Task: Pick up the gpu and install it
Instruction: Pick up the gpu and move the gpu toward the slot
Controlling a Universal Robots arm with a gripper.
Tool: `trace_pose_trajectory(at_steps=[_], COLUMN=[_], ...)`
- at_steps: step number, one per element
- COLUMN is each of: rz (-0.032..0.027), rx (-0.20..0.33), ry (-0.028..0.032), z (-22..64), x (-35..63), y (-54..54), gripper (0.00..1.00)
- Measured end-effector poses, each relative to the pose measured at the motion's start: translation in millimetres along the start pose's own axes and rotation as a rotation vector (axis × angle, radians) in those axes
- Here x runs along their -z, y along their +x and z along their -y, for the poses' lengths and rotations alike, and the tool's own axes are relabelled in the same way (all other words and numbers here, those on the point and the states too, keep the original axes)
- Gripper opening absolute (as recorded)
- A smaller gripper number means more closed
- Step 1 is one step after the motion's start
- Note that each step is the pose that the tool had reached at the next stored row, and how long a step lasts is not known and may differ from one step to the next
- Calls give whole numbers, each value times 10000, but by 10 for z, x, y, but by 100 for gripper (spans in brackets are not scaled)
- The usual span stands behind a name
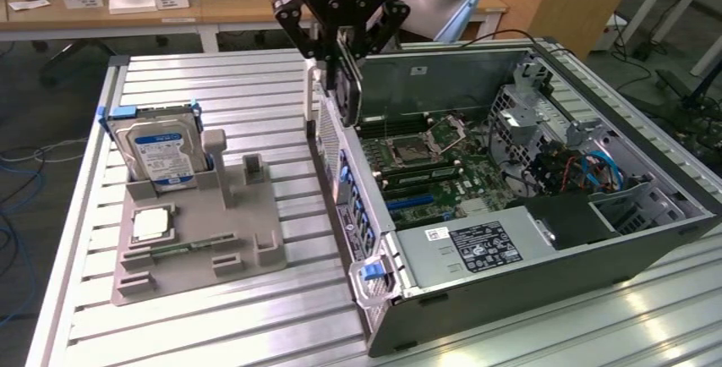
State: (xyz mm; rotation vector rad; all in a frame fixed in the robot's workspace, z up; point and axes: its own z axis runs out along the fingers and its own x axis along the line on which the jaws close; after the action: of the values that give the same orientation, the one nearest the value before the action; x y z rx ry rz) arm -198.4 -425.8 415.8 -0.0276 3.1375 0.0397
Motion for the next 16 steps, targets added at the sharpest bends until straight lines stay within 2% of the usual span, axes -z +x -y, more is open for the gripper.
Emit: trace_pose_trajectory(at_steps=[16], rz=[1], rx=[0], ry=[0], z=[7], x=[-2], y=[-373], gripper=[28])
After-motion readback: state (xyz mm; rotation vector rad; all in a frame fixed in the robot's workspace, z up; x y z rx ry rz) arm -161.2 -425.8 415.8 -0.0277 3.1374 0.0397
